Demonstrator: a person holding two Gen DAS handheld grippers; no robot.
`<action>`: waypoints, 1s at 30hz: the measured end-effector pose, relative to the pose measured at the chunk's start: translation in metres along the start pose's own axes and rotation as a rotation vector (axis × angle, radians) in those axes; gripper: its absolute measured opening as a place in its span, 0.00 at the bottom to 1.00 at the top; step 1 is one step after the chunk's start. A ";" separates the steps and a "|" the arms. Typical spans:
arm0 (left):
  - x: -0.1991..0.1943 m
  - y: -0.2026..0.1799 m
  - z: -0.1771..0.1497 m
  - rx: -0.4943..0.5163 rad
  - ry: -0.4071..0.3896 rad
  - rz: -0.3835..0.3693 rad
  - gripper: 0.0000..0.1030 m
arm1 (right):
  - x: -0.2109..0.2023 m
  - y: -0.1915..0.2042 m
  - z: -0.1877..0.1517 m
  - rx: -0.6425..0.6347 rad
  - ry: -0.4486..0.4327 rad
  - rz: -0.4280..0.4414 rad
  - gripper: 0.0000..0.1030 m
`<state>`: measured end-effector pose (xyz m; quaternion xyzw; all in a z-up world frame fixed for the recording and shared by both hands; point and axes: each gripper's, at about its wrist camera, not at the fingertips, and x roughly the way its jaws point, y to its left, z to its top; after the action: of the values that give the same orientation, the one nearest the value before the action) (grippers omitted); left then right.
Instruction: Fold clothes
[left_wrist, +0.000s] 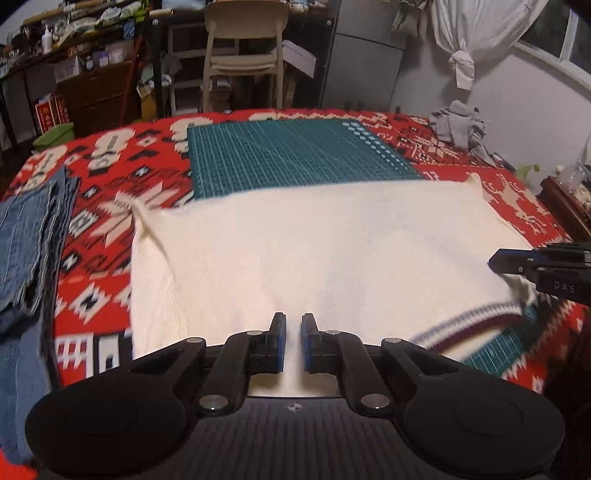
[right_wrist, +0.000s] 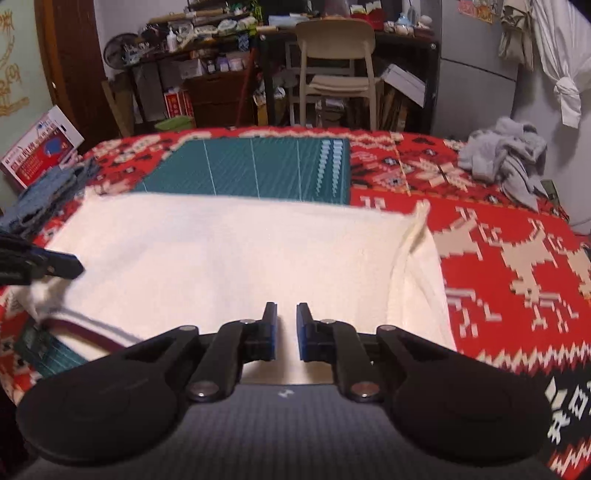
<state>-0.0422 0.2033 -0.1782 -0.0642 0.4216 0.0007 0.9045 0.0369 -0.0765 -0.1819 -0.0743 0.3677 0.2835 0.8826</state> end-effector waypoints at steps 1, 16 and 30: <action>-0.004 0.002 -0.004 -0.006 0.009 -0.005 0.09 | -0.002 -0.002 -0.003 -0.005 0.001 -0.001 0.11; 0.018 0.010 0.022 -0.116 -0.036 -0.029 0.02 | 0.002 -0.001 0.019 -0.003 -0.037 0.016 0.11; -0.014 0.035 -0.008 -0.191 -0.017 0.019 0.02 | -0.007 -0.020 -0.006 -0.030 -0.002 -0.033 0.08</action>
<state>-0.0594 0.2373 -0.1771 -0.1460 0.4126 0.0500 0.8977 0.0398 -0.0983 -0.1828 -0.0933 0.3614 0.2744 0.8862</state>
